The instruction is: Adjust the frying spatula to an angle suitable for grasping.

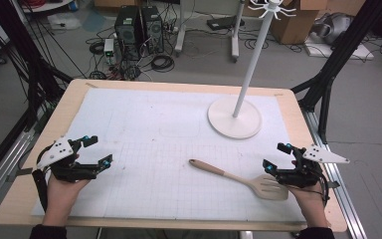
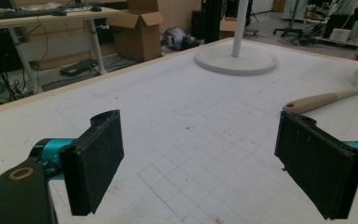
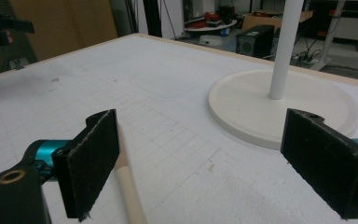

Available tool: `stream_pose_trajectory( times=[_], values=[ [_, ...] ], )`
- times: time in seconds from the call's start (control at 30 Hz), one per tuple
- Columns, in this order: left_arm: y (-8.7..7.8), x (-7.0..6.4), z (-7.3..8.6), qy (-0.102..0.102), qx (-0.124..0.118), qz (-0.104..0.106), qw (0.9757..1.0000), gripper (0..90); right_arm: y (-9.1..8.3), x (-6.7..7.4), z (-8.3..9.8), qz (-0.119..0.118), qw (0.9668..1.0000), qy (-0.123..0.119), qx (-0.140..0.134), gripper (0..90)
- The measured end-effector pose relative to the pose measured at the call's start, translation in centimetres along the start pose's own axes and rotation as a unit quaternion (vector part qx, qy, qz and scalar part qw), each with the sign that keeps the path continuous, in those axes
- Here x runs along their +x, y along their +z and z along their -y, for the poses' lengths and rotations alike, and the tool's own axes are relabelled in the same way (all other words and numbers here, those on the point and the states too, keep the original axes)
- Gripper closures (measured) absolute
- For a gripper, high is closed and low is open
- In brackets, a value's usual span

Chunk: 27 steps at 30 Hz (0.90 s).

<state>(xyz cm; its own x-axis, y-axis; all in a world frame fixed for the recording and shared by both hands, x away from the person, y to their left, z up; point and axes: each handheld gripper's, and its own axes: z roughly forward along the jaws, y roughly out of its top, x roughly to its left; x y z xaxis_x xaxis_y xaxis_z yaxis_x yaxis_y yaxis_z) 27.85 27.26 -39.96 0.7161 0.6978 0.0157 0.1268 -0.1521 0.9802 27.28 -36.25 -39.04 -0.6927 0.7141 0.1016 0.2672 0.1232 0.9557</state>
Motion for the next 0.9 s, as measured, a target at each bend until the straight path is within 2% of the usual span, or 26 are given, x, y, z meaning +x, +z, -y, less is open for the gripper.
stream_pose_trajectory(
  times=[0.2,0.43,0.57,0.63,0.9],
  values=[
    [-0.1,0.0,0.0,0.003,-0.007,0.007,0.9999,15.7,-0.2,-0.2,0.1,0.000,1.0000,0.003,0.001,10.6],
    [-0.3,0.0,-0.3,0.008,-0.016,0.012,0.9998,14.4,-0.9,-0.4,-0.2,-0.003,0.9997,0.013,-0.018,10.5],
    [-0.3,0.0,-0.2,0.008,-0.014,0.008,0.9998,14.3,-1.1,-0.5,-0.3,-0.002,0.9997,0.012,-0.020,10.5],
    [-0.4,0.0,-0.2,0.011,-0.012,-0.002,0.9999,14.2,-1.2,-0.4,-0.3,-0.005,0.9997,0.012,-0.021,10.5],
    [-0.4,0.1,-0.1,0.009,-0.011,-0.001,0.9999,14.0,-0.7,-0.3,-0.3,-0.012,0.9998,0.011,-0.014,10.5]
  ],
)
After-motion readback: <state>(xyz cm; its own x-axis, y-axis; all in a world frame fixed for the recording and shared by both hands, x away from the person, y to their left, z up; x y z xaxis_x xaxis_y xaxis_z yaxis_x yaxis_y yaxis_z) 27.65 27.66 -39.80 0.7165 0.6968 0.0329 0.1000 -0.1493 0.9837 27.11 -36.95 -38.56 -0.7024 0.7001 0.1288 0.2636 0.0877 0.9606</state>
